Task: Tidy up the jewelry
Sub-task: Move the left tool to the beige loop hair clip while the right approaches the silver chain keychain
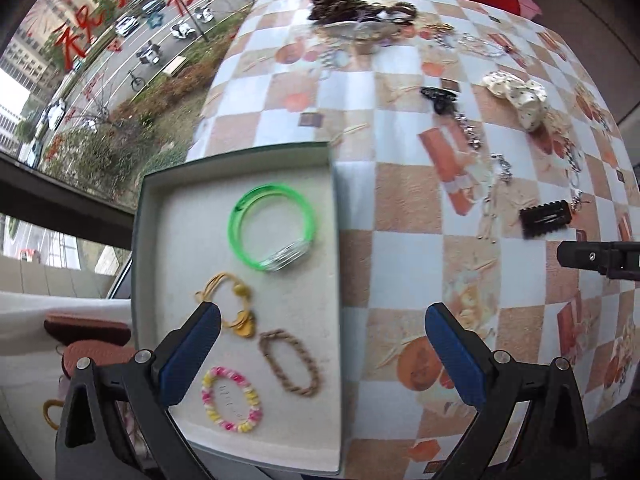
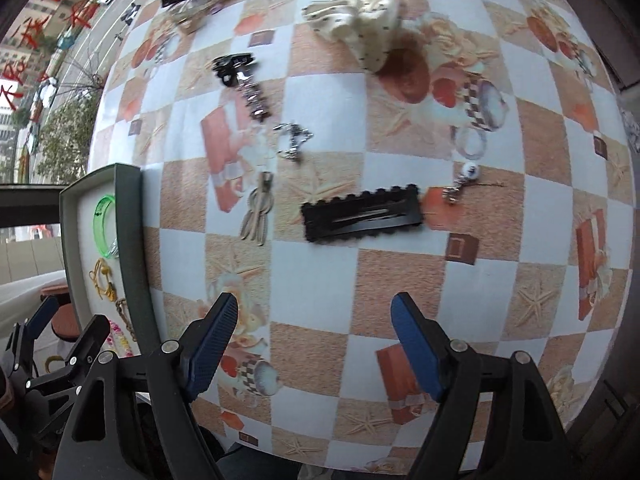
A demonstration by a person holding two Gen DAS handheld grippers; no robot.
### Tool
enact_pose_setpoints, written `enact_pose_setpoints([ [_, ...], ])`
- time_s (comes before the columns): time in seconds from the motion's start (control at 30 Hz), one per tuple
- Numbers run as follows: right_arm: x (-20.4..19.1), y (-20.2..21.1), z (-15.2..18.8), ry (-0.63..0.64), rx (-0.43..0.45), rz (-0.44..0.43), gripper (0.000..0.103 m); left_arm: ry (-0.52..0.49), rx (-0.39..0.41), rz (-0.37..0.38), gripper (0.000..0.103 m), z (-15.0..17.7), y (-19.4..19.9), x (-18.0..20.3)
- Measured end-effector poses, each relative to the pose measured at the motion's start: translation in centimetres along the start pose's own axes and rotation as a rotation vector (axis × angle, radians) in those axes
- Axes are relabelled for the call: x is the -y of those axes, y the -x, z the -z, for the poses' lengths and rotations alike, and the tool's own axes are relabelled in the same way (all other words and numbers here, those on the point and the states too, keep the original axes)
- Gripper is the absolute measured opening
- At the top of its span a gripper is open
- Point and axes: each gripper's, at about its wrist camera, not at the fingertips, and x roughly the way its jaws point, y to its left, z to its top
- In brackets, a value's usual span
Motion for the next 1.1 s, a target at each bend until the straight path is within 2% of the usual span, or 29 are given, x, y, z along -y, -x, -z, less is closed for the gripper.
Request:
enact_pose_setpoints([
  [0.17,4.2,0.5,-0.3,-0.095,0.011,0.008,0.081,-0.059,0.001,0.0,0.103,-0.7,-1.4,3.6],
  [0.4,8.0,0.6,-0.6,-0.179,0.023,0.014,0.081,-0.102,-0.028,0.024,0.103,-2.1,-3.2,6.8],
  [0.8,11.4,0.1,-2.4,-0.293,0.051,-0.028,0.081,-0.074,-0.055,0.05,0.103,-5.2,-6.4,8.8],
  [1.03,11.4,-0.9,-3.8,-0.315,0.059,-0.036,0.065,-0.083,-0.051,0.066,0.103,-6.6,-8.0,10.1],
  [1.1,11.5,-1.1,-4.1,-0.325,0.068,-0.028,0.064,-0.082,-0.051,0.073,0.103,-6.8,-8.4,10.3],
])
